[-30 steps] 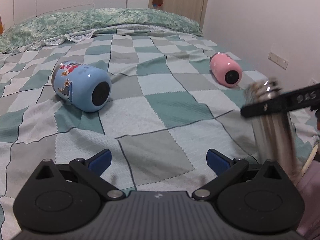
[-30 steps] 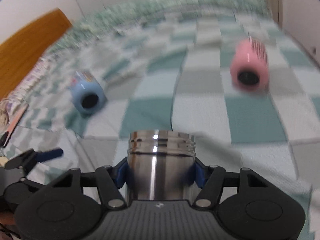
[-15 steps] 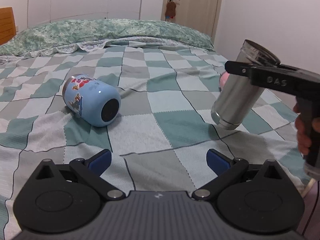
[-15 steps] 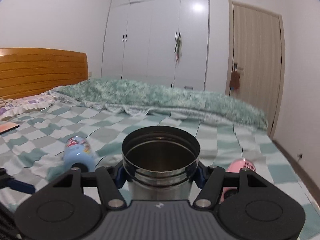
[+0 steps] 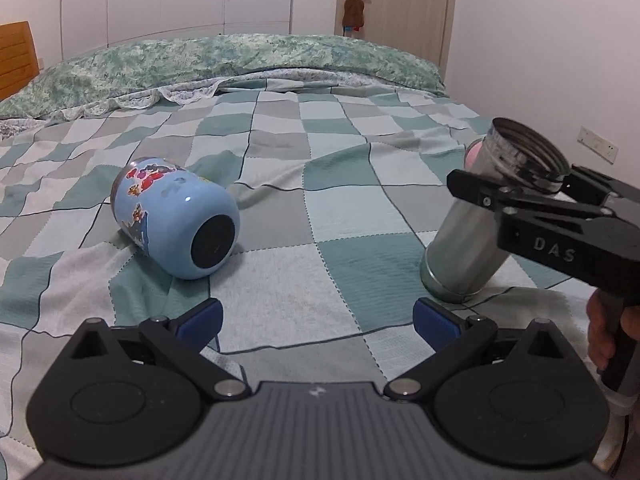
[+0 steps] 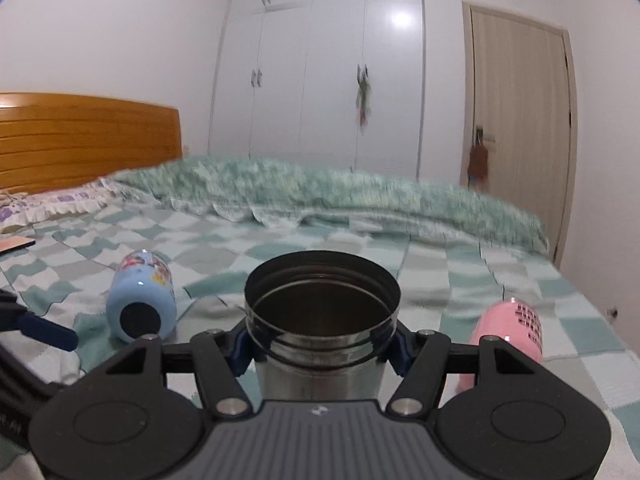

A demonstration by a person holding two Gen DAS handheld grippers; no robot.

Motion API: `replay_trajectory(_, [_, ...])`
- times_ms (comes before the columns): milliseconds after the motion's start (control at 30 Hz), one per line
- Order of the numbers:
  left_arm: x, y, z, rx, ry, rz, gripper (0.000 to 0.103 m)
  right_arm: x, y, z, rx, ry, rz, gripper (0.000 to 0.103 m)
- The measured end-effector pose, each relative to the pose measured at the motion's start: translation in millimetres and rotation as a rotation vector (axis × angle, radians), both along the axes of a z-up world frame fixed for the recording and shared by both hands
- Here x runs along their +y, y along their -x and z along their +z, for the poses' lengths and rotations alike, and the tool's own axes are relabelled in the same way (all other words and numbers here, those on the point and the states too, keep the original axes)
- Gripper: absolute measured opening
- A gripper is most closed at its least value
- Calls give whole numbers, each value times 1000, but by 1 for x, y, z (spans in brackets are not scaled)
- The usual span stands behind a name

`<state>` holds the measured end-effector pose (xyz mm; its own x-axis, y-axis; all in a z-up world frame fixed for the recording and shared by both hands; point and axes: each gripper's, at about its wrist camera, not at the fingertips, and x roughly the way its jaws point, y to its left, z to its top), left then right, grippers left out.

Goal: Flip cup upright
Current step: 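Rotate the right gripper to turn the silver cup upright, opening up, then lower the upright silver cup onto the bed and open the right gripper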

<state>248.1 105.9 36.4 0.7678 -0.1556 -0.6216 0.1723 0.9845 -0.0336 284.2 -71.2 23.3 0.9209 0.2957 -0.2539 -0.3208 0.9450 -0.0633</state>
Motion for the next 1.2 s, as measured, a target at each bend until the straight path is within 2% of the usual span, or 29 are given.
replay_trajectory(367, [-4, 3, 4, -11, -12, -5, 103, 0, -1, 2, 11, -1, 19, 64])
replay_trajectory(400, [-4, 4, 5, -14, -11, -7, 103, -1, 0, 3, 13, -5, 19, 67])
replay_trajectory(467, [-5, 7, 7, -19, -9, -9, 103, -2, 4, 4, 4, -16, 11, 89])
replay_trajectory(633, [-7, 22, 15, -39, 2, -18, 103, -11, 25, 14, -39, -51, 18, 96])
replay_trajectory(733, [-11, 37, 23, -61, 13, -24, 103, -20, 45, 23, -78, -64, 14, 103])
replay_trajectory(967, [-23, 91, 44, -150, 58, -12, 103, -55, 106, 43, -122, -85, 3, 103])
replay_trajectory(1200, [-45, 159, 47, -266, 106, 40, 103, -95, 172, 38, -124, -95, -36, 103])
